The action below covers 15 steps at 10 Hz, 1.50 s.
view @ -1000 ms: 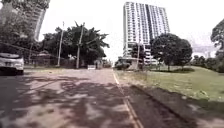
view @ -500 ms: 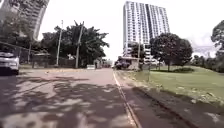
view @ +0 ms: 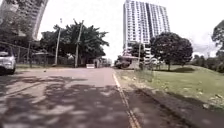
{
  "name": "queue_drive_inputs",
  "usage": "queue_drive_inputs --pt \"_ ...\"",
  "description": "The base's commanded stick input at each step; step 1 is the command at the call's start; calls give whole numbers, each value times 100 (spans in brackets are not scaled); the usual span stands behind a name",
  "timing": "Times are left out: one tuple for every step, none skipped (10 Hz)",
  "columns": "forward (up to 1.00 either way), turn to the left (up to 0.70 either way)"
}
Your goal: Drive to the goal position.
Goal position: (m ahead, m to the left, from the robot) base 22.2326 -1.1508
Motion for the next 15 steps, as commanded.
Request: queue_drive_inputs --pt "70 0" --pt "70 0" --pt "70 0" --pt "70 0" --pt "70 0" --pt "70 0" --pt "70 0" --pt "70 0" --pt "70 0" --pt "70 0" --pt "70 0" --pt "70 0" --pt "70 0" --pt "70 0" --pt "70 0"
